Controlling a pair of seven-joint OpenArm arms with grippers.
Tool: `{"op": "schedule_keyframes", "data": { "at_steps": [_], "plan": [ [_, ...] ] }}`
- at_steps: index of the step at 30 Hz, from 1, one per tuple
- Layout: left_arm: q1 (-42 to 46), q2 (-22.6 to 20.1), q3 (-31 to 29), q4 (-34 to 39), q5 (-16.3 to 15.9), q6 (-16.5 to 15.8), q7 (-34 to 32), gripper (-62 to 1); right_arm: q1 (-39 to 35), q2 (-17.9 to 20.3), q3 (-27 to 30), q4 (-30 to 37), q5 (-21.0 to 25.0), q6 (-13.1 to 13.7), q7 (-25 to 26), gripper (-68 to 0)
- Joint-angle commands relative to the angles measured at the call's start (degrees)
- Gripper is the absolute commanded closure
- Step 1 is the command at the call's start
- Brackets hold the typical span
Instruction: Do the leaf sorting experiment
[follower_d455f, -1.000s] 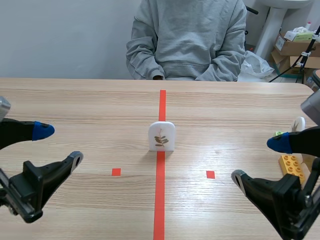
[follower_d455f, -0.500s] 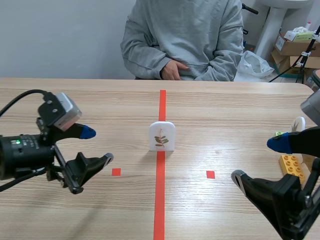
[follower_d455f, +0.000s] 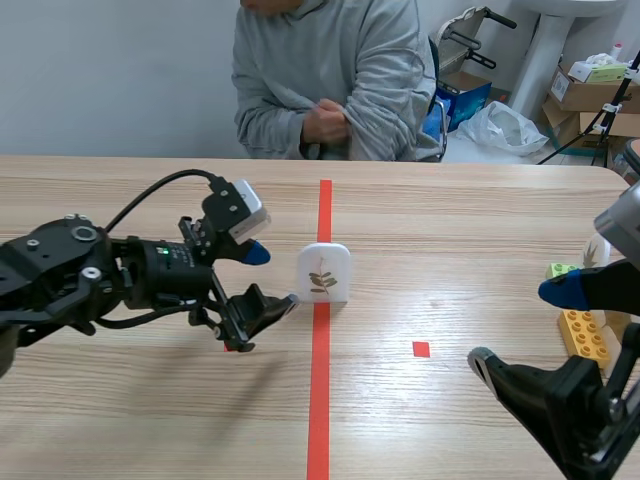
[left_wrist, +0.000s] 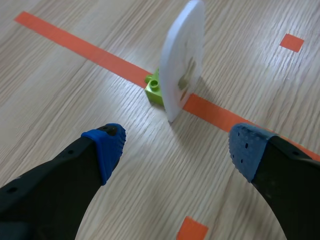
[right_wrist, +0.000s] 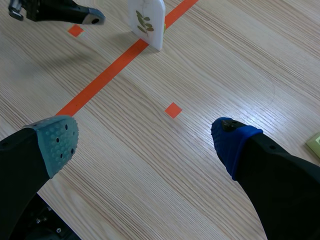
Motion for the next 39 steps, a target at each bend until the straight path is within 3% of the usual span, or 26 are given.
{"op": "schedule_keyframes", "data": {
  "at_steps": [1, 8, 23, 28, 39],
  "plan": [
    [-1.60, 1.46, 0.42, -0.17, -0.33, -0.07, -0.81, -45.5, 0.48, 0.46, 0.57, 0.70, 0.66, 0.44, 0.90, -54.2],
    [-5.68, 6.60, 3.82, -6.80, 3.78, 1.86, -2.32, -45.5, 0.48, 0.46, 0.57, 0.70, 0.66, 0.44, 0.90, -54.2],
    [-6.99, 10.10, 4.59, -9.64, 5.09, 3.63, -3.39, -44.4, 0.48, 0.46, 0.57, 0.70, 0.66, 0.44, 0.92, -54.2],
    [-6.99, 10.12, 4.59, -9.64, 5.05, 3.63, -3.74, -30.7, 0.48, 0.46, 0.57, 0.70, 0.66, 0.44, 0.92, -54.2],
    [-6.97, 10.12, 4.59, -9.64, 5.03, 3.61, -4.24, -11.2, 0.48, 0.46, 0.57, 0.70, 0.66, 0.44, 0.92, -54.2]
  ]
}}
